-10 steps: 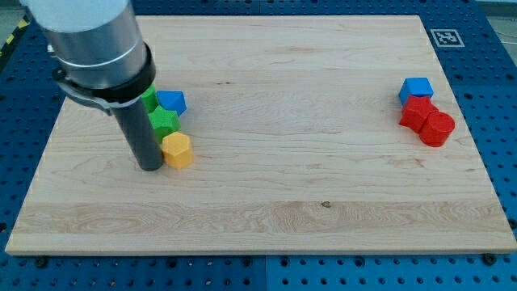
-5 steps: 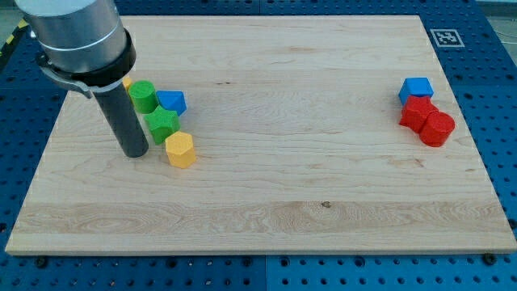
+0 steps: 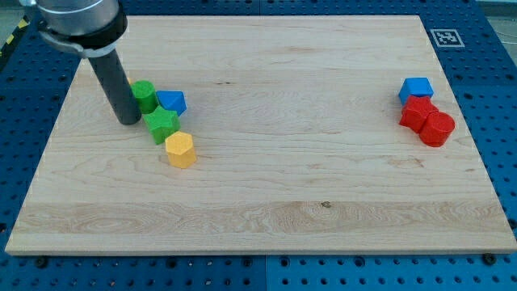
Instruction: Push the green circle into top of the blue triangle
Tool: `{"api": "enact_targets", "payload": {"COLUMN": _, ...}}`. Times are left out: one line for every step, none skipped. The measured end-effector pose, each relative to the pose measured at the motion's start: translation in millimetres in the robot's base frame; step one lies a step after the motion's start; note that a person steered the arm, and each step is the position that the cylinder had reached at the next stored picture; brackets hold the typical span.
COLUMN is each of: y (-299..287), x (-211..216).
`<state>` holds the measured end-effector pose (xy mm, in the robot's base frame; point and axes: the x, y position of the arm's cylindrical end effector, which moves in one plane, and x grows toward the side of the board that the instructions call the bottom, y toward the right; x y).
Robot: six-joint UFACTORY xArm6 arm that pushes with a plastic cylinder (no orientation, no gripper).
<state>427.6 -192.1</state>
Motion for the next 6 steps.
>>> {"api": "enact_targets", "payload": {"y": 0.0, "x": -1.3}}
{"api": "enact_targets", "payload": {"y": 0.0, "x": -1.3}}
{"api": "enact_targets", "payload": {"y": 0.0, "x": -1.8}}
{"api": "enact_targets", "payload": {"y": 0.0, "x": -2.8}}
{"api": "enact_targets", "payload": {"y": 0.0, "x": -3.8}}
{"api": "enact_targets", "payload": {"y": 0.0, "x": -4.9}}
